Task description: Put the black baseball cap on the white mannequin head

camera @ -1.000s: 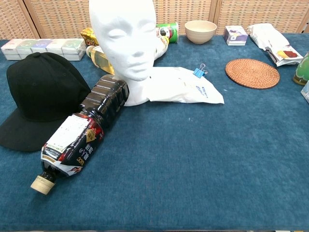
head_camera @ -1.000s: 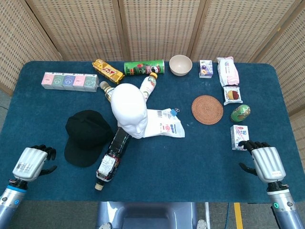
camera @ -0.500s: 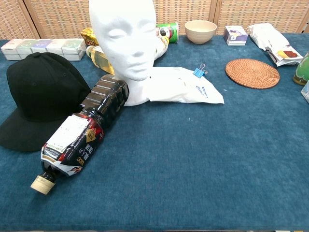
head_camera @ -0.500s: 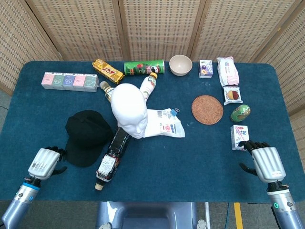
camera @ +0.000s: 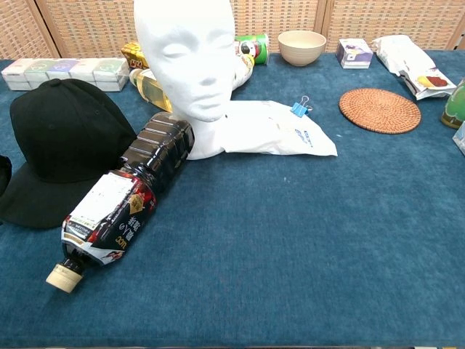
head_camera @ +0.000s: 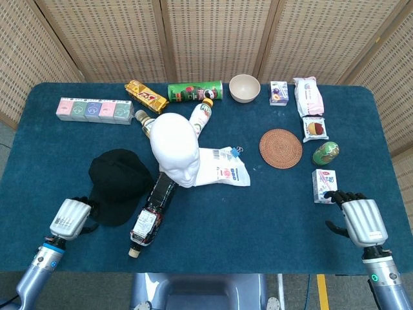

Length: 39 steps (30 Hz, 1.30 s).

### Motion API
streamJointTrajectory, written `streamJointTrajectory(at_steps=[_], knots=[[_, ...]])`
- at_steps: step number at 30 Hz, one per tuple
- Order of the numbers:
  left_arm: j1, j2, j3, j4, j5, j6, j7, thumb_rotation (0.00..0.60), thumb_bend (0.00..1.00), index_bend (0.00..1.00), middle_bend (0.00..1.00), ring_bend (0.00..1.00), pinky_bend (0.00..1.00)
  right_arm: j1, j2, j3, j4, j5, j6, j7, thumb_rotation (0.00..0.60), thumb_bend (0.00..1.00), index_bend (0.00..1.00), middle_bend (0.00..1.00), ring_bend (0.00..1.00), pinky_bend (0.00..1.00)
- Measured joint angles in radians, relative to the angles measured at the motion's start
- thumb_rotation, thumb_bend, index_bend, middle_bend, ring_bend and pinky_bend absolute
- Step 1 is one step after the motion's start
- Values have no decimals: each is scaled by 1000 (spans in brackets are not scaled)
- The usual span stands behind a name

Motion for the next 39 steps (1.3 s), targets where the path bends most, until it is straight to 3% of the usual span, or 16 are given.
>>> streamJointTrajectory(at_steps=[15,25,29,35,39], knots=[[-16,-47,9,49,-2,-4,-8,600,84,599,638,518,634,-2,4,0,1,6,-3,3,600,149,360,459,516,506],[-27,-108,-18,126,1,55,-43,600,134,599,637,504,629,-3,4,3,5,9,-4,5,600,149,360,459,516,506],[-37,-152,-41,187,11,109,-87,600,152,590,564,435,593,-2,6,4,4,9,-3,4,600,149,359,459,516,506],[-70,-199,-72,249,26,161,-137,600,164,471,446,336,523,-4,8,5,4,12,-2,4,600,150,358,459,515,506],[-87,-212,-89,266,29,184,-161,600,186,446,397,283,463,-4,9,7,3,13,0,4,600,149,358,459,515,506]])
